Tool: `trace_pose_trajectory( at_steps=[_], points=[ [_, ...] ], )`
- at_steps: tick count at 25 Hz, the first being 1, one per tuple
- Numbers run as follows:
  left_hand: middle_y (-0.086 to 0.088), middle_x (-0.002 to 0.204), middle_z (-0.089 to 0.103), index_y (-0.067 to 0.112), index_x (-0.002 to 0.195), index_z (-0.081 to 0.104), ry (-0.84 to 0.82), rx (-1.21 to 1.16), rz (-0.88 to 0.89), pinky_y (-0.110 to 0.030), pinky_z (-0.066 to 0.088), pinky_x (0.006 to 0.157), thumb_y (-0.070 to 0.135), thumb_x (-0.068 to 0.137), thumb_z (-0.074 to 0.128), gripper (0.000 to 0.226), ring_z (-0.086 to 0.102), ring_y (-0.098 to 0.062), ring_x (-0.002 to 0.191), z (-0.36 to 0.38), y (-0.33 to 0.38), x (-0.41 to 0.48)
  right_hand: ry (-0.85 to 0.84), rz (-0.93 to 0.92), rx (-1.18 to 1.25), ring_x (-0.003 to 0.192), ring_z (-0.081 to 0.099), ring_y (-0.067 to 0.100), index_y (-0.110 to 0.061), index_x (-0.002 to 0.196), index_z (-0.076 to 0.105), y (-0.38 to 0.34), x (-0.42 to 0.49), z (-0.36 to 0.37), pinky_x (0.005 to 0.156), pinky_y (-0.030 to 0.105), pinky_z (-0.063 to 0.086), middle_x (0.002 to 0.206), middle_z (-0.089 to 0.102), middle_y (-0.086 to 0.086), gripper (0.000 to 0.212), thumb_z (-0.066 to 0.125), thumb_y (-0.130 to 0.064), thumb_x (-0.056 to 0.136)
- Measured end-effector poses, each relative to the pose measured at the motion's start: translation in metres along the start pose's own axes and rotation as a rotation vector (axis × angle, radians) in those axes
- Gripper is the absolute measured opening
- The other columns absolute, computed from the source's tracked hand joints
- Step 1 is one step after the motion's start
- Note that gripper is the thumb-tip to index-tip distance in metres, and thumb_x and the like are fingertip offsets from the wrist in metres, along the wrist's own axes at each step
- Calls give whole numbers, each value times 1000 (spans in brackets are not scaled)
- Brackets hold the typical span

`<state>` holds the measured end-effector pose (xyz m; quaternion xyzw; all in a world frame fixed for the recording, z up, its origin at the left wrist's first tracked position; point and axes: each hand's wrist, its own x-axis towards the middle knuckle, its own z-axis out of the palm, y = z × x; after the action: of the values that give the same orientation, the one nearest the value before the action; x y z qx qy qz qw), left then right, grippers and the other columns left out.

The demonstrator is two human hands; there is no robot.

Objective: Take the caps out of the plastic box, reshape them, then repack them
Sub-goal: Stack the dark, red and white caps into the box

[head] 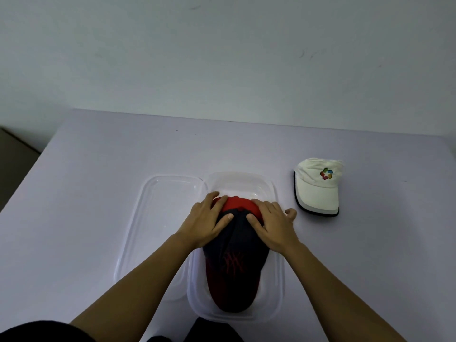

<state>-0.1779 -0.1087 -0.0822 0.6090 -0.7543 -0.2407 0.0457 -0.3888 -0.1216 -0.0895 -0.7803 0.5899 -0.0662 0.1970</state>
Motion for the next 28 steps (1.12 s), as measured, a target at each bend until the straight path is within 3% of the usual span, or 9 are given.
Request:
trace_pose_trajectory(
  at_steps=[4, 9, 15, 17, 19, 21, 23, 26, 28],
  points=[
    [-6, 141, 48, 16, 144, 34, 65, 5, 86, -33, 23, 110, 69, 87, 9, 83, 45, -23, 129, 1, -2, -4, 97, -25, 112, 116, 47, 9, -27, 134, 40, 2, -2, 5, 95, 36, 17, 126, 53, -10, 72, 17, -71, 81],
    [-6, 153, 34, 22, 146, 33, 82, 58, 126, -36, 14, 114, 60, 92, 8, 71, 29, -25, 141, 6, -2, -10, 81, -97, 210, 118, 42, 6, -32, 135, 36, 4, -4, -2, 94, 33, 23, 133, 46, -14, 73, 43, -72, 74],
    [-8, 150, 38, 21, 145, 35, 60, 153, 139, -40, 26, 111, 53, 96, 4, 66, 39, -29, 137, 9, -3, -10, 85, -97, 115, 106, 48, 9, -34, 122, 50, 5, -1, 0, 81, 32, 22, 116, 54, -18, 52, 36, -63, 80],
    [-7, 155, 29, 23, 148, 27, 70, 160, 135, -40, 16, 114, 57, 93, 0, 70, 29, -29, 142, 6, -2, -11, 76, -112, 89, 113, 46, 9, -35, 130, 43, 4, -2, 0, 86, 32, 21, 127, 50, -16, 56, 31, -63, 83],
    [-2, 159, 11, 24, 151, 14, 99, 88, 112, -34, -2, 116, 64, 87, -3, 77, 6, -21, 147, 2, 0, -10, 81, -117, 84, 127, 37, 8, -35, 140, 32, 2, -3, -1, 95, 34, 19, 144, 38, -12, 62, 24, -63, 84],
    [3, 159, 4, 22, 151, 9, 159, -58, 86, -28, -6, 116, 66, 87, 3, 78, -4, -9, 145, -9, 8, -5, 145, -85, 154, 133, 26, 2, -32, 142, 30, 4, -7, -7, 101, 35, 15, 151, 28, -10, 65, 21, -62, 85],
    [7, 157, 5, 20, 151, 11, 239, -212, 53, -24, 0, 115, 59, 89, 11, 73, -2, -3, 143, -22, 19, 4, 263, -44, 250, 131, 23, -2, -27, 139, 36, 11, -10, -16, 102, 35, 15, 151, 30, -6, 62, 24, -58, 86],
    [14, 154, 8, 21, 151, 12, 316, -330, 42, -14, 4, 112, 53, 92, 16, 67, 3, 3, 141, -32, 48, 28, 466, 31, 327, 131, 32, 11, -16, 132, 45, 40, -12, -30, 101, 39, 22, 145, 41, 4, 53, 33, -45, 89],
    [9, 157, 11, 21, 151, 13, 285, -350, 70, -13, 5, 111, 46, 98, 24, 60, 7, 2, 141, -29, 77, 48, 563, 124, 352, 129, 37, 18, -12, 129, 47, 67, -13, -38, 99, 36, 24, 141, 46, 8, 50, 34, -41, 90]
  ],
)
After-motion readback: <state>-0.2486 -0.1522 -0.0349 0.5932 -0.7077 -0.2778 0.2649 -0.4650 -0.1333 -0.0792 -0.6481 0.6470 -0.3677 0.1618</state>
